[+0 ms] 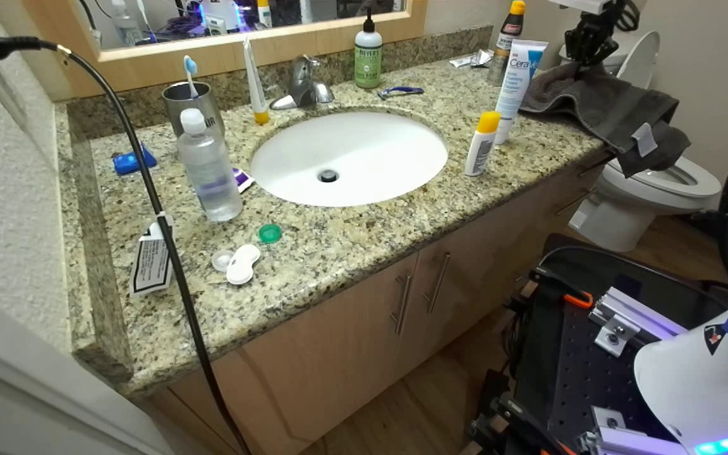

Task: Wipe the countertop with the grey towel

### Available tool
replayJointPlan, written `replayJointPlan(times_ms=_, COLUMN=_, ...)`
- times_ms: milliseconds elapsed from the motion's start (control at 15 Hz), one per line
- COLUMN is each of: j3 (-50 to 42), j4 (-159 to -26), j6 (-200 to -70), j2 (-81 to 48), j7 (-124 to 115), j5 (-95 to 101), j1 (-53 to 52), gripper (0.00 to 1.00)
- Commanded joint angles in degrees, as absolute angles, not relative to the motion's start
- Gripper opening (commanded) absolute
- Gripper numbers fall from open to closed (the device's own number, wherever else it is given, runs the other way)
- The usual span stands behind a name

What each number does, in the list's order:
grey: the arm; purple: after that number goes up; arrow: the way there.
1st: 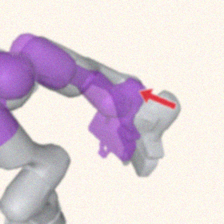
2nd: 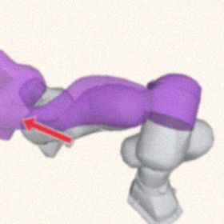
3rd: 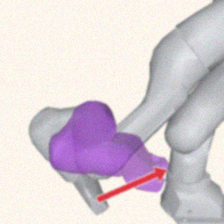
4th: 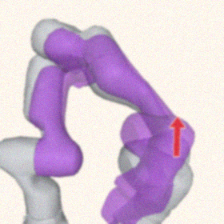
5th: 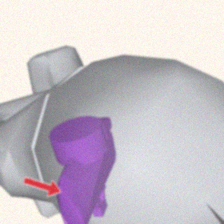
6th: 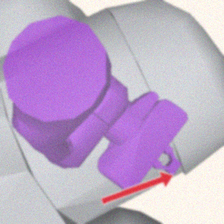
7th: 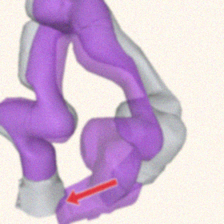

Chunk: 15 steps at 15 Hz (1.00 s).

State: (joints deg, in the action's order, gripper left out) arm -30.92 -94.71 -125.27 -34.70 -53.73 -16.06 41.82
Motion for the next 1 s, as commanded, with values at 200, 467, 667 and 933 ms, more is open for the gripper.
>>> replayJointPlan(times_ms=200, j3=-21.7, j4=-97.8, j6=-123.2, j2=-31.2, j7=-41.5, j5=-17.7, j1=41.7, gripper=0.02)
replayJointPlan(times_ms=467, j3=-19.7, j4=-97.7, j6=-119.7, j2=-28.7, j7=-31.9, j5=-18.1, j1=41.6, gripper=0.02)
replayJointPlan(times_ms=667, j3=-21.1, j4=-98.0, j6=-113.9, j2=-29.2, j7=-28.2, j5=-15.9, j1=41.2, gripper=0.02)
replayJointPlan(times_ms=933, j3=-24.5, j4=-100.3, j6=-112.1, j2=-32.4, j7=-28.7, j5=-13.0, j1=41.3, gripper=0.02)
